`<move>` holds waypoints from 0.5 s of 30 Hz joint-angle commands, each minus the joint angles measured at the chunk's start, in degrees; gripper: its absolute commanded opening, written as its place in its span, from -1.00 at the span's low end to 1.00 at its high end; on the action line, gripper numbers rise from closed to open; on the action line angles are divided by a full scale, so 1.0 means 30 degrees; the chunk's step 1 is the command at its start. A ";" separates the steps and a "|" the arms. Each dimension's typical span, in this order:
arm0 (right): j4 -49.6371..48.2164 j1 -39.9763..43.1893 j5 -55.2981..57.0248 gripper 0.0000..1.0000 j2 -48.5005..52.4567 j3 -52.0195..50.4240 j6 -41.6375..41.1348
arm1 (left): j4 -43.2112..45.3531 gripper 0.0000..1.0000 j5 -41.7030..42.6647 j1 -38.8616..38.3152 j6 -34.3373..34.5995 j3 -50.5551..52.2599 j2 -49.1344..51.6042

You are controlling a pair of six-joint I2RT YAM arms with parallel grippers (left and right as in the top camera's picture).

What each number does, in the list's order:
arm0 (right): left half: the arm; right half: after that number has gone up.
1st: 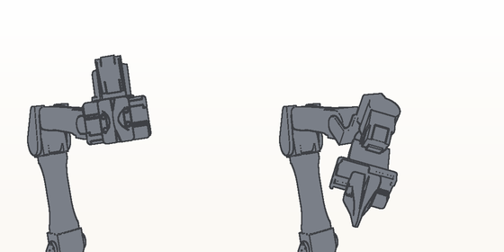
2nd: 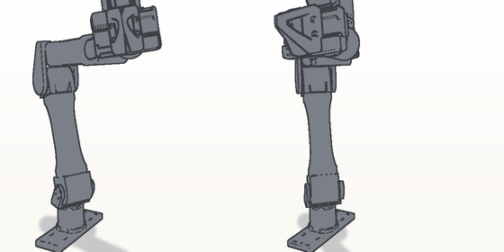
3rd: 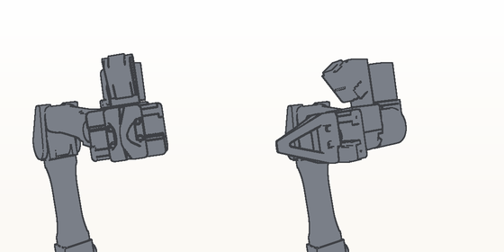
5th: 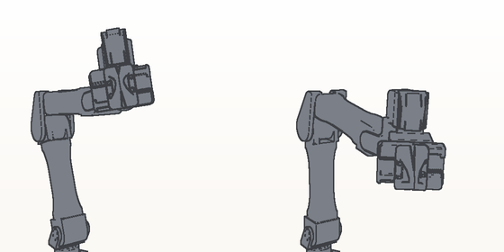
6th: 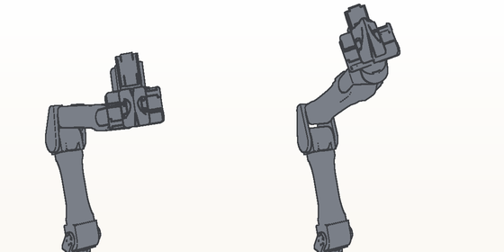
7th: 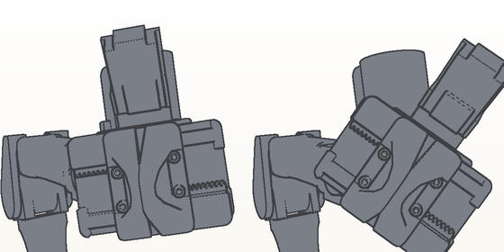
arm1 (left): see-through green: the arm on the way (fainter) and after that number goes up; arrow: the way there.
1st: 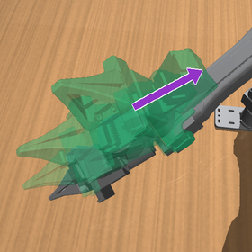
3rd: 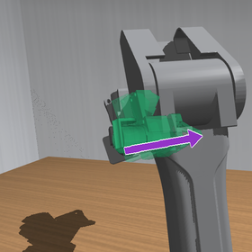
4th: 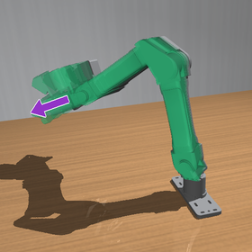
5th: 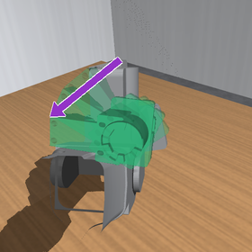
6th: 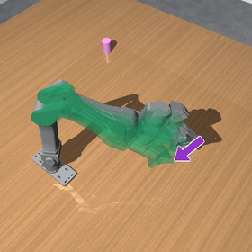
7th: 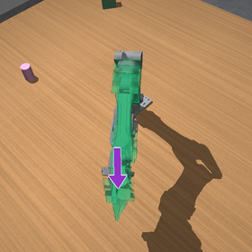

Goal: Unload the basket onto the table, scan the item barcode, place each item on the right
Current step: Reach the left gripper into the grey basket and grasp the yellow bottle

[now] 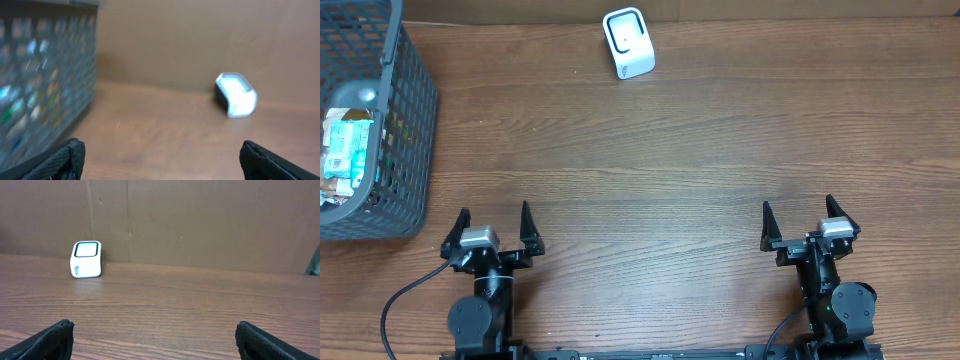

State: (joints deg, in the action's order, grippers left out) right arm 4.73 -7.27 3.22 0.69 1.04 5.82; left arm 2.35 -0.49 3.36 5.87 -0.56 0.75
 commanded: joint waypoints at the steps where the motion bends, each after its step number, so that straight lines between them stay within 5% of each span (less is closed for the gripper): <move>1: -0.0051 0.0015 0.0022 1.00 -0.0153 -0.0189 0.0022 | 0.1005 0.99 0.2579 -0.0124 0.0182 -0.1275 -0.0168; 6: -0.0051 0.0015 0.0022 1.00 -0.0153 -0.0189 0.0022 | -0.0969 0.99 0.2499 -0.0124 -0.0036 -0.6499 0.0379; 13: -0.0051 0.0015 0.0022 1.00 -0.0153 -0.0189 0.0029 | -0.9602 1.00 0.1508 -0.0124 -0.0539 -1.8702 0.6936; 15: -0.0051 0.0015 0.0022 1.00 -0.0153 -0.0189 0.0029 | -1.3974 0.99 0.1494 -0.0124 -0.0546 -2.3860 1.1060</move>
State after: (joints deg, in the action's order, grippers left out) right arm 4.60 -7.27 3.25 0.64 1.04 5.82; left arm -28.08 4.67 3.36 5.43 -55.68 19.27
